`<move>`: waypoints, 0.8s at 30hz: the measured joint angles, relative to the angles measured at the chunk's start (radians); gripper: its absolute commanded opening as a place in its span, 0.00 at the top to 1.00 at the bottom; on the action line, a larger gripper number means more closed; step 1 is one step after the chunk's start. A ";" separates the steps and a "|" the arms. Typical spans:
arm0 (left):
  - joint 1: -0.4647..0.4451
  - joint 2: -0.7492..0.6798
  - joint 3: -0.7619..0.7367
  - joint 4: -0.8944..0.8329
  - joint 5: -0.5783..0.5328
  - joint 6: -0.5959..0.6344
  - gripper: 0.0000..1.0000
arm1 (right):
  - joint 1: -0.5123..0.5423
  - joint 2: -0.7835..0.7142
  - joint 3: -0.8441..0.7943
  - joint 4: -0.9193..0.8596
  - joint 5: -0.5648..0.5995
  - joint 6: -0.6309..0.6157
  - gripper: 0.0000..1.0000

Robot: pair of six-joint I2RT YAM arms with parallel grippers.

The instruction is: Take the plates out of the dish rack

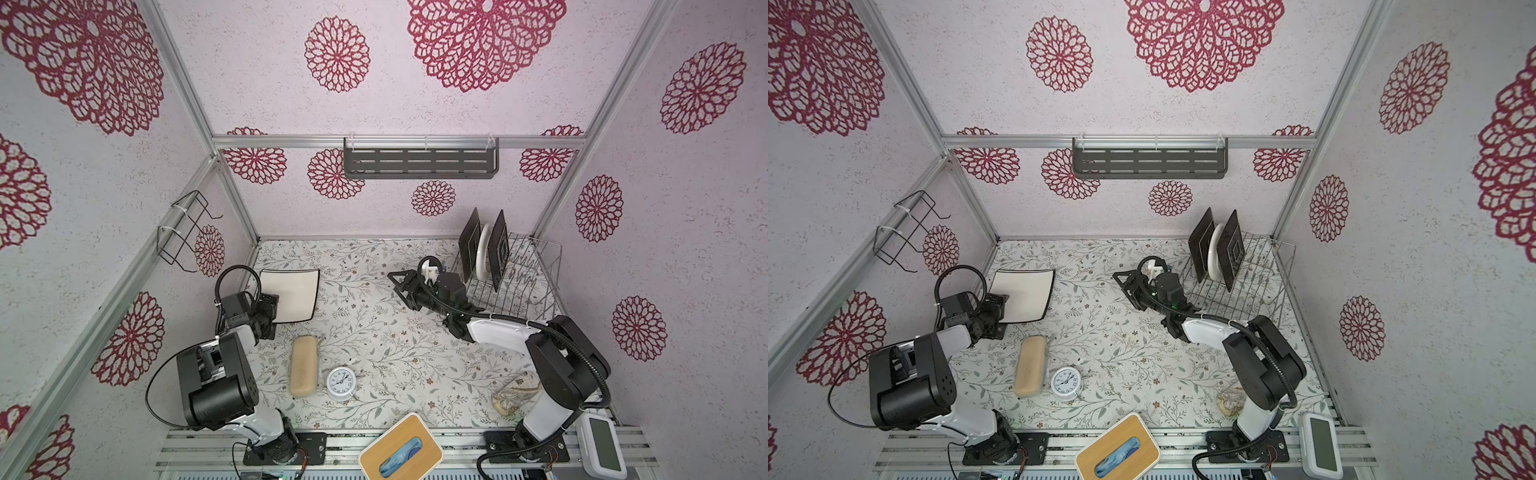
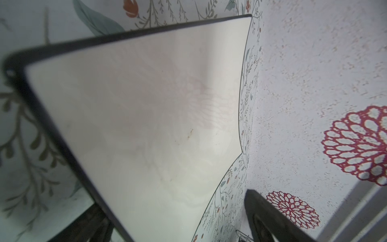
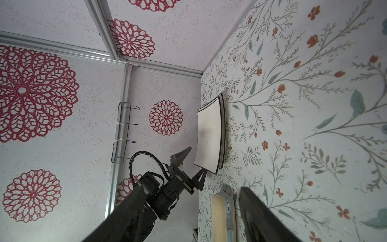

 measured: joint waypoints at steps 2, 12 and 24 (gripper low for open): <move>0.000 0.006 0.008 -0.010 0.000 0.000 0.03 | 0.000 0.000 0.000 0.000 0.000 0.000 0.26; 0.000 0.016 0.028 -0.024 -0.008 0.008 0.03 | 0.000 0.000 -0.014 0.003 0.008 0.000 0.26; -0.001 0.030 0.028 -0.018 -0.011 0.016 0.03 | 0.000 -0.015 -0.018 0.006 0.016 0.000 0.26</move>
